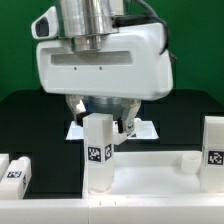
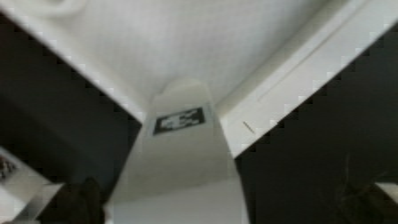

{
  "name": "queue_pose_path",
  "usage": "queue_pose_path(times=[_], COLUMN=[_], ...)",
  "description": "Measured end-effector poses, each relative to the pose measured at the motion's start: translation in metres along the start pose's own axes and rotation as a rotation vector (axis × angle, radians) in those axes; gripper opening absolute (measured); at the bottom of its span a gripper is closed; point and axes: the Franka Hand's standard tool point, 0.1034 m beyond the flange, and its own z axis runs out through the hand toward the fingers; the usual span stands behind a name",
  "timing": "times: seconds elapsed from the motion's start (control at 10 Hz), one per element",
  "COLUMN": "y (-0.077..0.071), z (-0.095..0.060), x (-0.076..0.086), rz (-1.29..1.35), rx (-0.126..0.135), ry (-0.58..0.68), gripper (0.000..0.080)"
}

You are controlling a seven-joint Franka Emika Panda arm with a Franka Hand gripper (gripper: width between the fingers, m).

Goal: Assemble desk

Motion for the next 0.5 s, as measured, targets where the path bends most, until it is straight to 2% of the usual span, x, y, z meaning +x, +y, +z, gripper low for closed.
queue_pose_path(times=[0.1,0.2,0.3,0.4,0.5], y=[0.0002,0.0002,0.0012,0.0020,0.0022], z=[0.0000,0.0000,0.0000,-0.0002,-0.0003], x=[0.0002,0.0001,0.0004,0.0011,0.0011], rz=[0.008,0.010,0.051,0.130,0.209], rx=[0.000,0.000,-0.002,-0.002,-0.003], ry=[0.000,0.000,0.000,0.000,-0.001], gripper=[0.0545,0.0407,0.0407,0.0294,0.0294])
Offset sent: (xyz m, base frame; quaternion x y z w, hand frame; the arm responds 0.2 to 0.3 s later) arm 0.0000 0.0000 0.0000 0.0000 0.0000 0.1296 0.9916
